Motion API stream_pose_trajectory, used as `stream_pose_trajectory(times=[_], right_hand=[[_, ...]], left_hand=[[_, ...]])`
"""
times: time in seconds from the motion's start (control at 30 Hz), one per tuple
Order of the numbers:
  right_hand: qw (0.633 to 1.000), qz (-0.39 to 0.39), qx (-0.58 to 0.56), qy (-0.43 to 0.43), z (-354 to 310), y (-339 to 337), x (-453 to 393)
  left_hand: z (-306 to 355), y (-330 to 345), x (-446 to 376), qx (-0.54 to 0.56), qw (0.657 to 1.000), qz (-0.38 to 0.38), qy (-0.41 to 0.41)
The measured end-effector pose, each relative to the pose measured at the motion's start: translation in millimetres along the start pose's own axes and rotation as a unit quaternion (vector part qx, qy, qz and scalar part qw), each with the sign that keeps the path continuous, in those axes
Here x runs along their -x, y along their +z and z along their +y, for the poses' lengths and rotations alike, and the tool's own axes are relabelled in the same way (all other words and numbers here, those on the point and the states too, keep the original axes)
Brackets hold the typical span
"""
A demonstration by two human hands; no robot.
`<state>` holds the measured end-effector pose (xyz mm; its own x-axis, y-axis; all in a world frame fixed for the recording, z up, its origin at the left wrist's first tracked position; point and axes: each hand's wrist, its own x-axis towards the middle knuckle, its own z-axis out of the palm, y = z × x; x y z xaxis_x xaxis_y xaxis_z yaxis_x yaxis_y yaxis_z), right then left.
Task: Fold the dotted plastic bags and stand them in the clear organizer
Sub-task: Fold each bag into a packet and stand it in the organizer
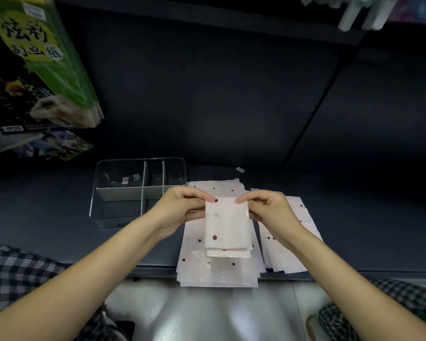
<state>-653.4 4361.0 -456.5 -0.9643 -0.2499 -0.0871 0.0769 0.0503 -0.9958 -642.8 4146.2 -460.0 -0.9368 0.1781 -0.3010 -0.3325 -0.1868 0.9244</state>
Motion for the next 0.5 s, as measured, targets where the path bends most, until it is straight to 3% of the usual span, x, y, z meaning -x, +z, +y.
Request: stream_pose_trajectory(times=[0.2, 0.33, 0.5], right_hand=[[0.998, 0.021, 0.042, -0.043, -0.9, 4.1, -1.6], [0.995, 0.024, 0.065, -0.065, 1.6, 8.9, -2.6], [0.992, -0.003, 0.102, -0.078, 1.4, 8.7, -4.8]], left_hand=[[-2.0, -1.7, -2.0, 0.075, 0.996, 0.02, -0.045], [-10.0, 4.2, -3.5, 0.045, 0.993, 0.022, -0.105], [-9.0, 7.9, 0.6, 0.018, 0.996, 0.058, -0.059]])
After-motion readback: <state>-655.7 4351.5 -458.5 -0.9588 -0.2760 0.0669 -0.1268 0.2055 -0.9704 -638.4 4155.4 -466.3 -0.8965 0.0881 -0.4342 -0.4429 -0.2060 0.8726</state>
